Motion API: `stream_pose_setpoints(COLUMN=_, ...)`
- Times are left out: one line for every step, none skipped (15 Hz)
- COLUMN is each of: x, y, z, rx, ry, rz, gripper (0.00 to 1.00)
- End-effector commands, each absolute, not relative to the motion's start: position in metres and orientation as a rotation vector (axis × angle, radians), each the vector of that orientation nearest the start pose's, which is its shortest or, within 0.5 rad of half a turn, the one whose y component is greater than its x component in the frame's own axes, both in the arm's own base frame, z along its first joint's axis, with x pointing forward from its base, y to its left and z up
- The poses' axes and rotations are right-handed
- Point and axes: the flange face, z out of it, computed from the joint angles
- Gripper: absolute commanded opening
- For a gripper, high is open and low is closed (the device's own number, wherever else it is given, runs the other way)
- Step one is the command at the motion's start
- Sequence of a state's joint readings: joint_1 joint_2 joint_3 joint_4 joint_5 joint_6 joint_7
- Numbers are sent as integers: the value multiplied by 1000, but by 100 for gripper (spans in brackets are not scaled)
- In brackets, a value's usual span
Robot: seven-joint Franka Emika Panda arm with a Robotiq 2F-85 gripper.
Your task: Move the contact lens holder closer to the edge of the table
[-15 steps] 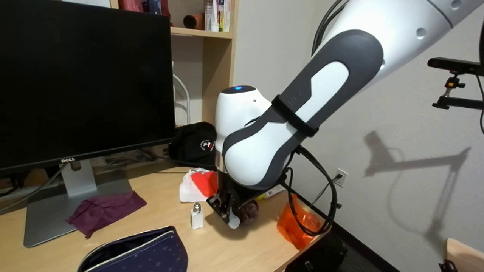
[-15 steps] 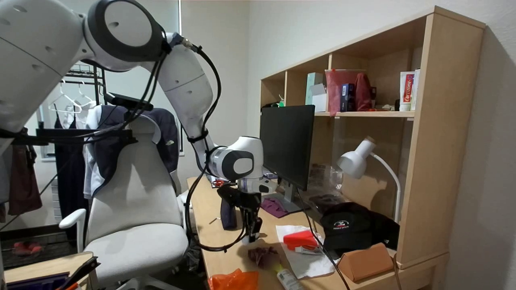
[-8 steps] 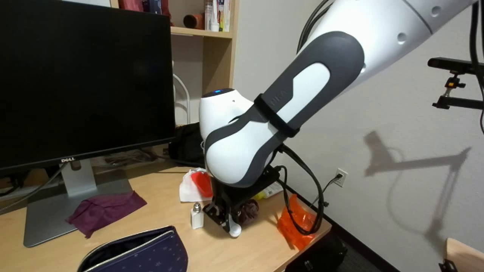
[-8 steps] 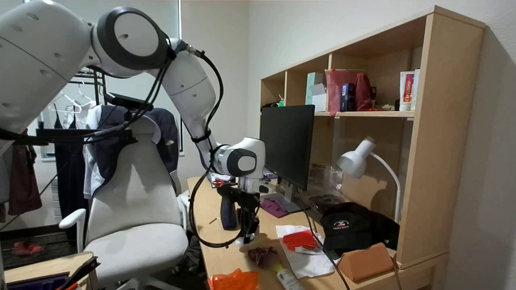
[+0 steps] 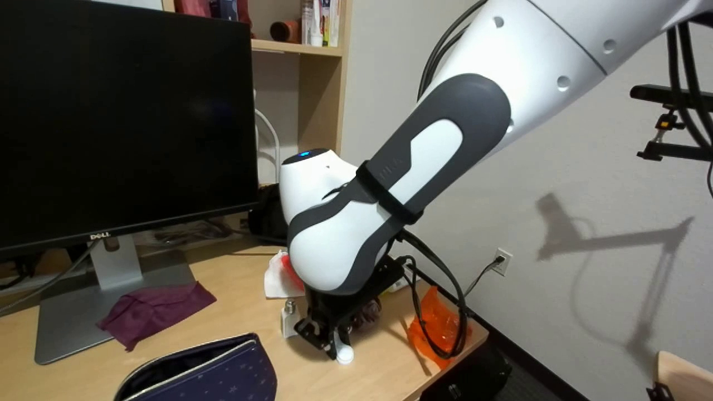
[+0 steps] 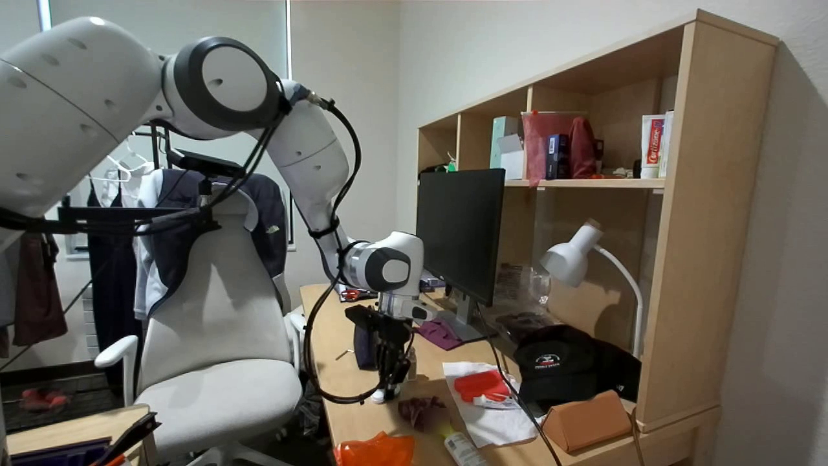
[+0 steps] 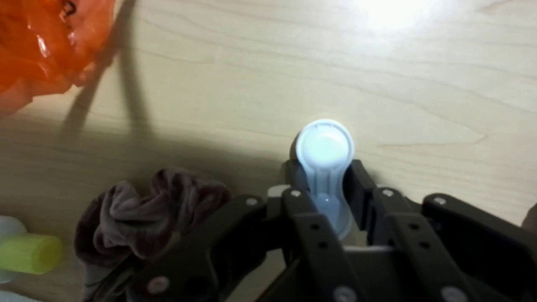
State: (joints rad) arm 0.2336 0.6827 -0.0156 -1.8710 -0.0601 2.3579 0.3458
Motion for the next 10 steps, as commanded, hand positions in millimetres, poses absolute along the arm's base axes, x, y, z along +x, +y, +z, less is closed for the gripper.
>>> stream_pose_setpoints(x=592, y=131, z=122, rx=-3222, ry=154, rz=274, gripper=54)
stream_pose_setpoints(x=591, y=130, z=122, rx=-3223, ry=156, rz=269, gripper=60)
stream_pose_setpoints(x=591, y=129, z=124, rx=-3224, ry=166, rz=261, gripper=66)
stream_pose_setpoints(x=591, y=128, z=127, rx=-3226, ry=174, rz=254, gripper=73)
stream_pose_setpoints(x=591, y=127, z=129, rx=-3232, ry=181, rz=247, gripper=78)
stream_pose_setpoints(x=590, y=128, z=134, rx=-3238, ry=191, rz=231, gripper=86)
stream_pose_setpoints(x=590, y=128, z=137, rx=-3241, ry=206, rz=215, gripper=92)
stream_pose_setpoints(x=589, y=128, z=144, rx=-3241, ry=218, rz=193, gripper=99)
stream_pose_setpoints(x=588, y=129, z=150, rx=-3240, ry=210, rz=172, gripper=99)
stream_pose_setpoints(x=585, y=130, z=158, rx=-3246, ry=222, rz=141, gripper=100)
